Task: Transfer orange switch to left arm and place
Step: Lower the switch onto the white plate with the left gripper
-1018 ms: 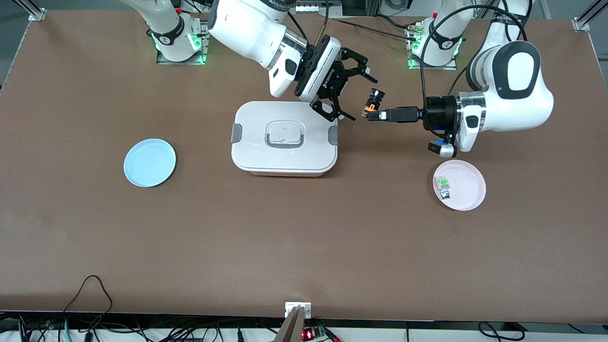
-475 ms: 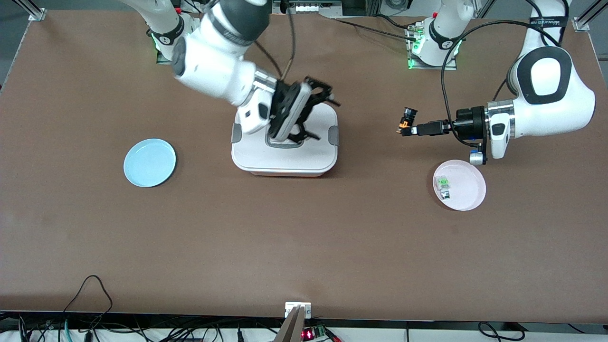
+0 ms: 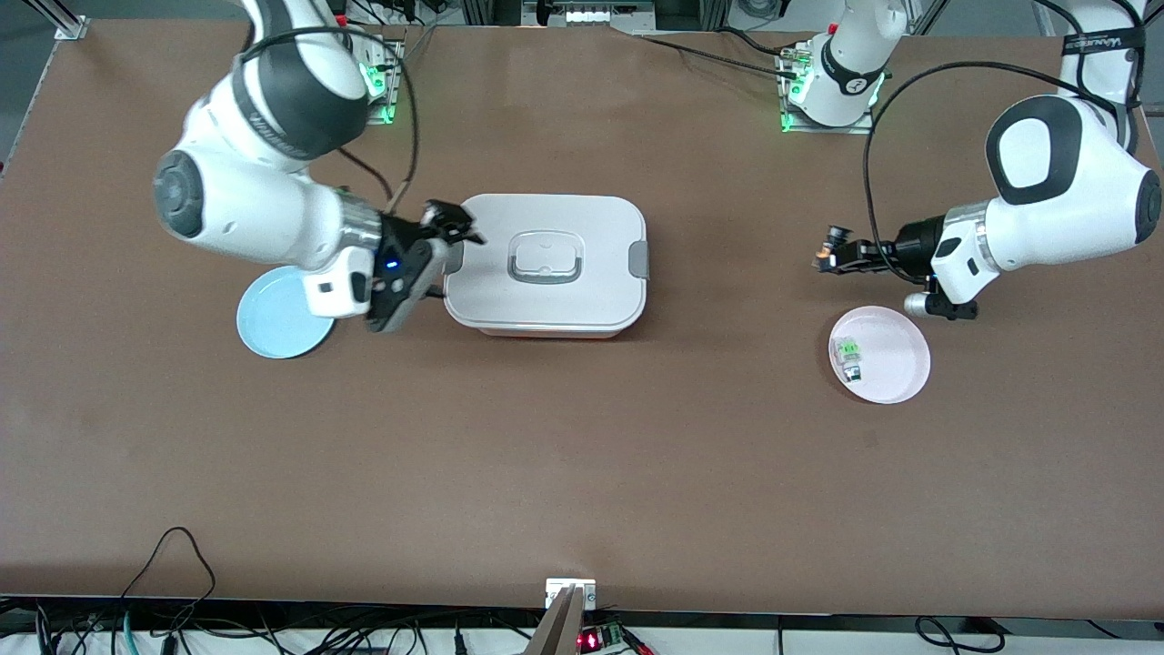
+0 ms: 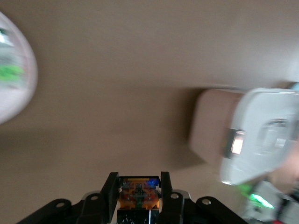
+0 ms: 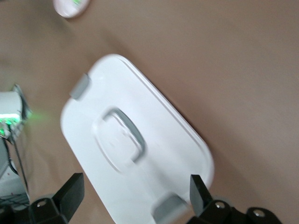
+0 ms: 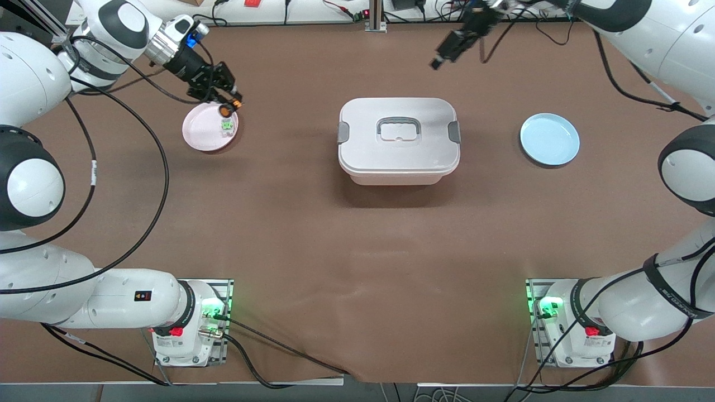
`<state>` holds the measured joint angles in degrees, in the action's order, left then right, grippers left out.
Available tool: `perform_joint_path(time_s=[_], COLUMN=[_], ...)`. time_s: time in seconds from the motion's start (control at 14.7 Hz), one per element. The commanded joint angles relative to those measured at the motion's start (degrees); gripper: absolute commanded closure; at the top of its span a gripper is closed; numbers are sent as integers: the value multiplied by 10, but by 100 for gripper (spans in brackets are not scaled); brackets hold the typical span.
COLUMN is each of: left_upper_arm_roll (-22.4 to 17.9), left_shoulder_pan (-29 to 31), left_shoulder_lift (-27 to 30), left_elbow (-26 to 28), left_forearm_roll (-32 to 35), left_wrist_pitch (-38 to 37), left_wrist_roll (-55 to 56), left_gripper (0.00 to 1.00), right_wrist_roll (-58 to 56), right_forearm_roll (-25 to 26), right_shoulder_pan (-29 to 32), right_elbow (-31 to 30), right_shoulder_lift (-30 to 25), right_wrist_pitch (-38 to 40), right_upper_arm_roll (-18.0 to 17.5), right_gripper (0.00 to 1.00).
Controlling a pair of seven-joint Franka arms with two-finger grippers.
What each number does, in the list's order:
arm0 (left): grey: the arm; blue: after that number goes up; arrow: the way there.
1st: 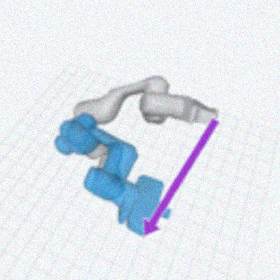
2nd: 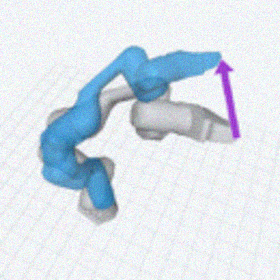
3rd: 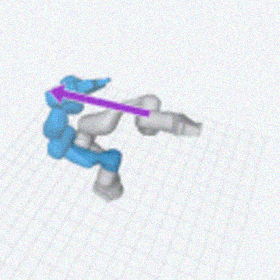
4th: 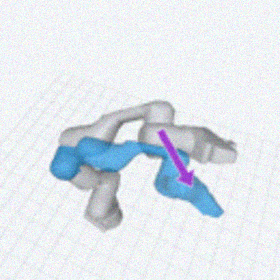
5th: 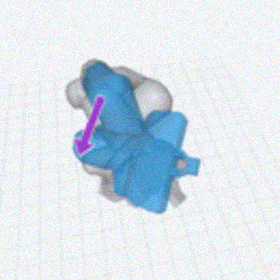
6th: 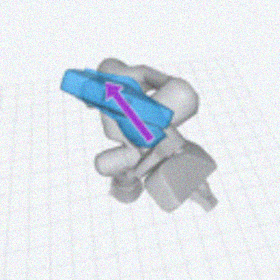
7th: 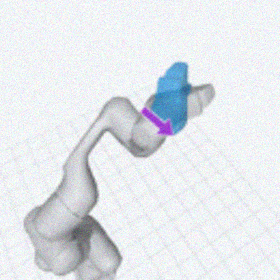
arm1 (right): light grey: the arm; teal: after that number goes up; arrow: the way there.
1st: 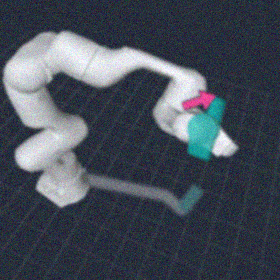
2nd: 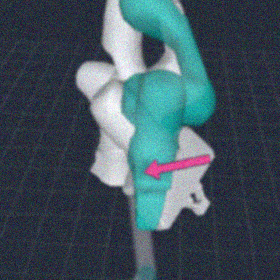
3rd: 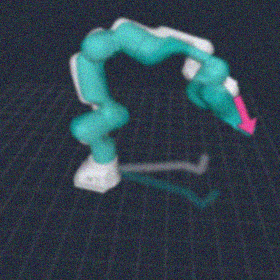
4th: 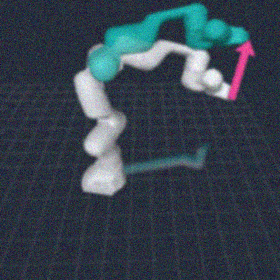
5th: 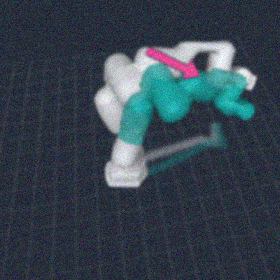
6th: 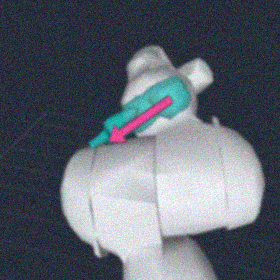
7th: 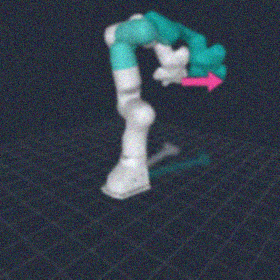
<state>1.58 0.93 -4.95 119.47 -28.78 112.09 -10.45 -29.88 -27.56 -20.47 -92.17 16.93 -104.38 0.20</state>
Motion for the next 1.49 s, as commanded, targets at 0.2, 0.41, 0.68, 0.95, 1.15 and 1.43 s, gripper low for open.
perform_joint_path(time_s=[0.2,0.41,0.68,0.95,1.15,1.43], left_upper_arm_roll=[-1,-12,-18,-35,-39,-47], left_shoulder_pan=[9,10,9,9,8,5], left_shoulder_lift=[-50,-96,-125,-176,-191,-208], left_elbow=[30,63,61,60,57,51], left_forearm_roll=[207,267,269,270,269,268], left_wrist_pitch=[180,332,354,419,420,426], left_wrist_roll=[-12,-5,-5,-12,-15,-14], left_gripper=[100,100,100,100,100,100], right_wrist_roll=[9,67,93,156,158,172], right_forearm_roll=[126,207,259,261,261,260], right_shoulder_pan=[-7,-7,-7,-7,-6,-5], right_elbow=[-5,-6,-3,-6,-5,-5], right_shoulder_lift=[-41,-73,-107,-120,-121,-121], right_wrist_pitch=[88,111,113,114,116,116], right_upper_arm_roll=[101,117,128,127,133,142], right_gripper=[0,0,0,0,0,0])
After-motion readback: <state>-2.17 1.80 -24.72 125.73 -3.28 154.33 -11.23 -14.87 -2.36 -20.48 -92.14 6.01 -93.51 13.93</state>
